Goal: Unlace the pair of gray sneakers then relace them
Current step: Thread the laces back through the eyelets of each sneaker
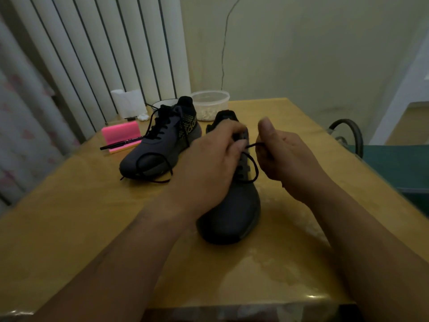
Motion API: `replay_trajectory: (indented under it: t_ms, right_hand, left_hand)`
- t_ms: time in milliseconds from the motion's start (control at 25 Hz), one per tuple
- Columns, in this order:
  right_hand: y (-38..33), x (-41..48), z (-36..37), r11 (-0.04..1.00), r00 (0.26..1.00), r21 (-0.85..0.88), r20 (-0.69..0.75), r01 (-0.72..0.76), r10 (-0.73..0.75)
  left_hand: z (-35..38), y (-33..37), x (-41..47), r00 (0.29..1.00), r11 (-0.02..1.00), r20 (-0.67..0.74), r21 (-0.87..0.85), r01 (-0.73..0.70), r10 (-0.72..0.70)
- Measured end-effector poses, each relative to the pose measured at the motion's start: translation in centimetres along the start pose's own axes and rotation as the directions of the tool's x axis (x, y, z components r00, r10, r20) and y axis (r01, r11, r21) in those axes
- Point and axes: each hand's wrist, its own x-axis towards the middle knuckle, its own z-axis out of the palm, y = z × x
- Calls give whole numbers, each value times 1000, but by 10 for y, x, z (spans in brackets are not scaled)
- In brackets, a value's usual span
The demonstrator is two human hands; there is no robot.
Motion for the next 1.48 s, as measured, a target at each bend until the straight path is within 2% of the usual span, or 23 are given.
replay_trajectory:
  t_ms: [80,160,280,360,480,640,760,800,880,920,1000,1080,1240,1360,1400,1480]
  right_hand:
    - [-1,4,-12,973,995,229,-84,-39,59]
    - [-2,8,-21,886,985,463,-144,-15,92]
    - [-1,11,-25,792,976,610,-186,22,117]
    - [0,10,-20,845,976,535,-197,30,90]
    - [2,7,-14,939,978,339,-207,52,20]
    - [1,4,-9,943,988,324,-151,75,-27]
    - [1,6,-9,934,984,357,-154,-29,90]
    - [1,8,-11,954,978,293,-174,-63,118]
    - [1,17,-16,994,975,-10,-195,-113,109]
    - [0,25,-17,981,983,-159,-167,-107,81]
    - [-5,40,-15,936,999,-349,-21,-43,38]
    - [-5,49,-14,886,994,-463,104,30,21]
    - [4,53,-22,931,985,-358,170,68,-7]
    - [12,56,-31,929,968,-359,253,92,2]
    - [17,57,-34,954,964,-287,265,82,-3]
    - [30,54,-39,1000,954,-10,300,22,-18]
  left_hand:
    - [-4,-8,-1,999,1000,-38,7,13,-12]
    - [-4,-7,-3,999,998,2,54,33,-33]
    - [5,5,-5,998,994,64,104,18,-25]
    - [16,18,-2,995,997,95,81,6,-13]
    - [32,33,5,993,997,114,-54,47,-41]
    - [29,23,7,997,984,44,-167,68,-61]
    - [10,-2,6,979,956,-61,-235,176,-195]
    - [5,-11,6,973,950,-74,-242,197,-221]
    - [4,-22,5,970,952,-52,-213,220,-236]
    - [6,-25,4,974,960,-49,-182,211,-223]
    - [13,-28,0,981,977,-82,-129,167,-178]
    - [17,-28,-3,982,981,-105,-130,142,-156]
    - [19,-33,-2,982,975,-88,-162,154,-170]
    - [21,-37,2,981,975,-83,-152,160,-174]
    - [22,-38,4,980,976,-89,-144,166,-180]
    - [23,-38,5,974,971,-107,-154,182,-200]
